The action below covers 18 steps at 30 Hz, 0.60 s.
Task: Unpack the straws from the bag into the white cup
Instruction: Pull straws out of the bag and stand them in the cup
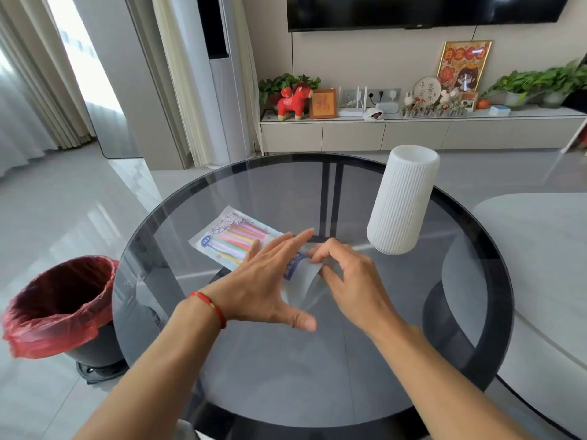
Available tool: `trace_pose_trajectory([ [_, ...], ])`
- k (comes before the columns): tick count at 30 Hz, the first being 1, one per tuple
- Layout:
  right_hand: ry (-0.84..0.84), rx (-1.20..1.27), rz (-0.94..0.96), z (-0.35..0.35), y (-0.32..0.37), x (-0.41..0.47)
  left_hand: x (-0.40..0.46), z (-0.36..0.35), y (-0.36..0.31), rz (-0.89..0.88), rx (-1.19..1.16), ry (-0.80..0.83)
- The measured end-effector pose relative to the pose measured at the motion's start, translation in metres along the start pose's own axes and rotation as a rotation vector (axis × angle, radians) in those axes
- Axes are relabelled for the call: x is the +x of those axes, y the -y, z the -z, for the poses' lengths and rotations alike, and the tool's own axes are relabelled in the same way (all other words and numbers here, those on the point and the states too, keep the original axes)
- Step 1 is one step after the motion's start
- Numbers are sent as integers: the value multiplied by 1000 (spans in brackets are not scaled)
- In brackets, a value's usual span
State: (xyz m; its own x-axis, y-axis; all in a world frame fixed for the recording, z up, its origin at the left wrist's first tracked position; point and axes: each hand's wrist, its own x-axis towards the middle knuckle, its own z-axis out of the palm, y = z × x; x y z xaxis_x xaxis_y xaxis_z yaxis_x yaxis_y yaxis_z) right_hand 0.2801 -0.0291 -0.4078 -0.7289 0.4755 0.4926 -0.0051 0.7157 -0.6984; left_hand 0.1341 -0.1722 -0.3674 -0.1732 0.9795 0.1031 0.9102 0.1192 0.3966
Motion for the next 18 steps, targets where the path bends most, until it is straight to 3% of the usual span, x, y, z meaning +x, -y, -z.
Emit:
trace_pose_trajectory([
  [3, 86, 57, -53, 6, -5, 0, 5, -5, 10, -14, 187, 66],
  [5, 63, 85, -83, 7, -7, 0, 9, -10, 13, -19, 284, -58],
  [10, -174, 150, -187, 8, -2, 0, 8, -13, 27, 47, 227, -327],
  [15, 30, 286, -296, 2, 3, -6, -2, -20, 31, 129, 250, -417],
  [18, 23, 271, -313, -4, 3, -4, -3, -22, 29, 161, 249, -422],
])
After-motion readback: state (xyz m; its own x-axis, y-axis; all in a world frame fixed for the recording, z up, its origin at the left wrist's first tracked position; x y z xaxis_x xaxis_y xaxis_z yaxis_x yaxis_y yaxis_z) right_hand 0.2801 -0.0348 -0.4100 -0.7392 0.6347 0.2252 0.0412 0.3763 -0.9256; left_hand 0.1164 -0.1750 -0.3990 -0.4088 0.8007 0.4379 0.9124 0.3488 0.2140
